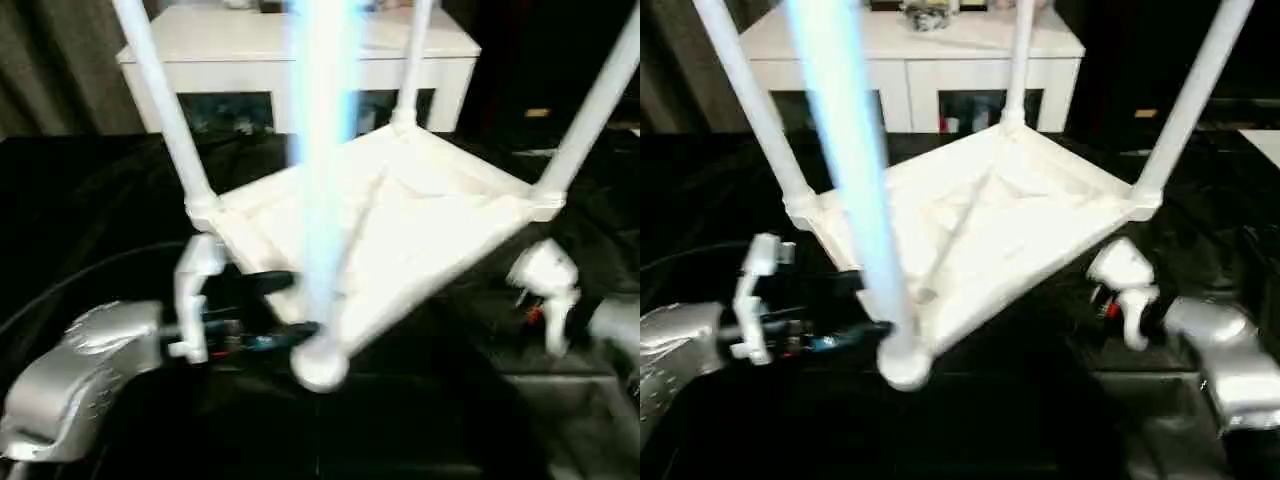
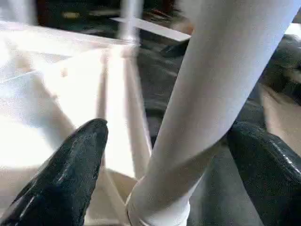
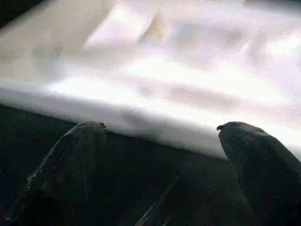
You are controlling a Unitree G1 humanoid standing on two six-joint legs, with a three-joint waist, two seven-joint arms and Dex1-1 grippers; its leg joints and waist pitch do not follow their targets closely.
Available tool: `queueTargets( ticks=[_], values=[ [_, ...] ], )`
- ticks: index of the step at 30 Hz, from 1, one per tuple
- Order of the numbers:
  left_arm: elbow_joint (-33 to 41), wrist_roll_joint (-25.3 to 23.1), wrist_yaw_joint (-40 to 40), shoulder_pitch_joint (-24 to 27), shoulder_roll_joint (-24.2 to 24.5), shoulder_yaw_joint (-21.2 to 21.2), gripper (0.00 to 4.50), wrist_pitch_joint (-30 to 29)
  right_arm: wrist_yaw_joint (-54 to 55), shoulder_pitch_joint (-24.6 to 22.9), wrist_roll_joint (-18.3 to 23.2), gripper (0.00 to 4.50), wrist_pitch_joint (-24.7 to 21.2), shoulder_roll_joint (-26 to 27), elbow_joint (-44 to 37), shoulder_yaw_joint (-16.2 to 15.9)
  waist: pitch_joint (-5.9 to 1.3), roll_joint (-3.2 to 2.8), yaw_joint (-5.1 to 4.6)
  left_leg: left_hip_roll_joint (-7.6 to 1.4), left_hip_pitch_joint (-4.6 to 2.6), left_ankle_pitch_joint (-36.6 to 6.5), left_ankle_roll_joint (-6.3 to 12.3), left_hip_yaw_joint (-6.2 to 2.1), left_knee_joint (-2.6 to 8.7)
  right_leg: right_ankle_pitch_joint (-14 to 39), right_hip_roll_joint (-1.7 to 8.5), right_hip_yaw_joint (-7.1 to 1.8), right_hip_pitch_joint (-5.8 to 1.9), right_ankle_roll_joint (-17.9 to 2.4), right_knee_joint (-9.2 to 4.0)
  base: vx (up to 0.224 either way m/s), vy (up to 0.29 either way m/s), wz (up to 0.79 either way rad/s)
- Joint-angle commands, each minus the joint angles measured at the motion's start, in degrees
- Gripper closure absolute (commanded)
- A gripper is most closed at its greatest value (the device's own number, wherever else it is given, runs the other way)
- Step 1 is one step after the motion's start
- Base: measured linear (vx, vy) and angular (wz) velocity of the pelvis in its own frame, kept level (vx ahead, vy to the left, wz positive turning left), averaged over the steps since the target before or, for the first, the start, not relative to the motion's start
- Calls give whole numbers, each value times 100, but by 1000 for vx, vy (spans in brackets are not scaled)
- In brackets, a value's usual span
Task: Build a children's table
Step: Rotate table base
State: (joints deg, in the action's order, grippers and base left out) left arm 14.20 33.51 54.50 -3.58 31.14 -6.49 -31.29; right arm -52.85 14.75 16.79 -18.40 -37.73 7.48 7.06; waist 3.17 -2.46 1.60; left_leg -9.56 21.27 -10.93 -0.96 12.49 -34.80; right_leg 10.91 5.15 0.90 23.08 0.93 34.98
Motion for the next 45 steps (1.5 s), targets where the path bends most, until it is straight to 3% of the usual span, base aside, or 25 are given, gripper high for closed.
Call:
queueTargets(
  ticks=[1,2,3,4,6,7,9,10,11,12,13,14,15,20,22,24,25,27,28,29,32,34,39,41,45],
  values=[
    [-173,-303,-594,135,82,-366,1,23,516,92,75,14,-233,212,29,179,-268,86,-12,-274,-160,-2315,-82,-232,478,2773,202,-118,-76,-859,-584,0,0,0],
    [-214,-404,-757,216,95,-403,1,26,757,122,23,14,-314,311,39,219,-256,77,-20,-267,-185,-2411,-144,-234,482,2933,192,-117,-40,-777,-609,0,0,0],
    [-268,-529,-1039,305,-28,-475,1,143,1142,134,-51,14,-385,525,32,265,-242,171,-37,-271,-172,-2444,-160,-235,484,3064,185,-112,-24,-714,-628,0,0,0],
    [-338,-678,-1344,361,-226,-539,1,421,1473,122,-148,14,-428,749,20,260,-237,179,-38,-261,-185,-2572,-219,-257,490,3380,193,-95,-11,-575,-650,0,0,0],
    [-509,-954,-2312,289,-852,-715,1,793,2050,20,-314,14,-345,1225,-5,167,-250,138,-30,-273,-201,-2647,-314,-286,511,3491,206,-90,6,-448,-683,0,0,0],
    [-578,-1062,-2590,237,-985,-719,1,805,2185,-18,-397,14,-268,1330,10,100,-241,107,-25,-281,-267,-2839,-411,-269,504,3387,173,-79,68,-461,-722,0,0,0],
    [-649,-1172,-2754,191,-1079,-697,1,877,2287,-45,-437,14,-234,1425,17,41,-254,97,-23,-269,-252,-3033,-429,-317,544,3306,172,-49,24,-405,-720,0,0,0],
    [-711,-1270,-2910,189,-1253,-590,1,951,2497,-153,-505,14,-135,1602,10,-1,-263,-83,-10,-278,-239,-3094,-494,-357,598,3043,178,-47,-15,-405,-685,0,0,0],
    [-703,-1243,-2858,197,-1293,-543,1,980,2533,-190,-508,14,-115,1645,-21,-5,-248,-19,-34,-298,-239,-3204,-520,-335,619,2930,150,-41,6,-399,-724,0,0,0],
    [-537,-1009,-2386,282,-1387,-284,1,1075,2594,-395,-481,14,-100,1789,-264,-44,-255,-107,-48,-291,-239,-3388,-542,-365,665,2574,155,-21,-46,-463,-729,-5,60,-8],
    [-484,-938,-2242,307,-1387,-229,1,1099,2593,-441,-470,14,-114,1810,-335,-57,-264,-61,-55,-292,-217,-3395,-520,-370,670,2461,152,-22,-66,-485,-714,13,66,-9],
    [-397,-830,-2088,342,-1394,-175,1,1086,2576,-514,-451,14,-97,1812,-409,-45,-267,-132,-43,-287,-205,-3404,-495,-386,696,2315,165,-40,-82,-543,-674,13,66,-9],
    [-344,-804,-2040,369,-1439,-137,1,1106,2581,-564,-456,14,-87,1822,-455,-17,-265,-82,-61,-279,-193,-3395,-475,-361,690,2285,160,-52,-72,-563,-684,29,55,-8],
    [-659,-502,-1774,48,-1532,-239,1,1095,2609,-934,-247,14,-145,1781,-872,263,-278,-91,-51,-262,-220,-3021,-334,-293,653,2072,184,-126,-59,-698,-689,0,0,0],
    [-965,-768,-1997,-180,-1611,-192,1,1347,2652,-1020,-242,14,-114,1667,-920,366,-278,-106,-57,-240,-264,-2990,-312,-274,616,2134,176,-129,-40,-673,-721,0,0,0],
    [-1246,-892,-2047,-391,-1626,-166,1,1467,2667,-1097,-221,14,-196,1620,-1045,424,-286,-83,-64,-237,-213,-2870,-280,-296,624,2166,189,-119,-98,-611,-700,0,0,0],
    [-1372,-896,-2042,-519,-1648,-178,1,1535,2652,-1134,-206,14,-241,1604,-1143,429,-293,-126,-92,-242,-164,-2716,-255,-313,634,2016,199,-118,-136,-620,-664,0,0,0],
    [-1599,-810,-1961,-796,-1704,-211,1,1576,2566,-1202,-166,14,-307,1562,-1345,403,-313,-138,-140,-229,-171,-2633,-226,-303,610,1905,186,-113,-141,-639,-659,0,0,0],
    [-1581,-767,-1798,-826,-1671,-142,1,1528,2504,-1219,-208,14,-267,1519,-1362,344,-325,-106,-163,-236,-174,-2564,-174,-292,592,1820,200,-125,-131,-721,-663,0,0,0],
    [-1514,-704,-1576,-823,-1618,-31,1,1441,2439,-1232,-243,14,-230,1486,-1363,291,-321,-60,-193,-240,-98,-2458,-95,-309,599,1847,227,-120,-189,-786,-644,0,0,0],
    [-1271,-576,-950,-767,-1429,348,1,1220,2322,-1224,-250,14,-161,1418,-1282,194,-360,-65,-216,-256,-81,-2106,80,-305,567,1654,240,-123,-191,-954,-601,0,0,0],
    [-1071,-460,-409,-700,-1164,699,1,966,2453,-978,-382,14,-131,1443,-888,159,-388,-19,-221,-256,-82,-1791,222,-273,527,1418,244,-124,-177,-1121,-571,0,0,0],
    [-680,-489,-52,-571,-791,1021,1,710,2907,-578,-721,14,-304,1490,-250,116,-409,-23,-226,-249,-75,-1194,416,-237,467,917,224,-103,-204,-1390,-503,0,0,0],
    [-404,-470,-11,-516,-671,1118,1,608,3204,-325,-938,14,-214,1548,169,77,-420,35,-225,-252,-67,-1049,459,-232,451,821,229,-100,-223,-1427,-481,0,0,0],
    [-42,-513,-353,-521,-884,1219,1,583,3586,75,-1186,14,-27,1581,874,11,-411,47,-212,-259,-74,-867,477,-212,431,769,214,-91,-224,-1510,-465,0,0,0]
  ],
)
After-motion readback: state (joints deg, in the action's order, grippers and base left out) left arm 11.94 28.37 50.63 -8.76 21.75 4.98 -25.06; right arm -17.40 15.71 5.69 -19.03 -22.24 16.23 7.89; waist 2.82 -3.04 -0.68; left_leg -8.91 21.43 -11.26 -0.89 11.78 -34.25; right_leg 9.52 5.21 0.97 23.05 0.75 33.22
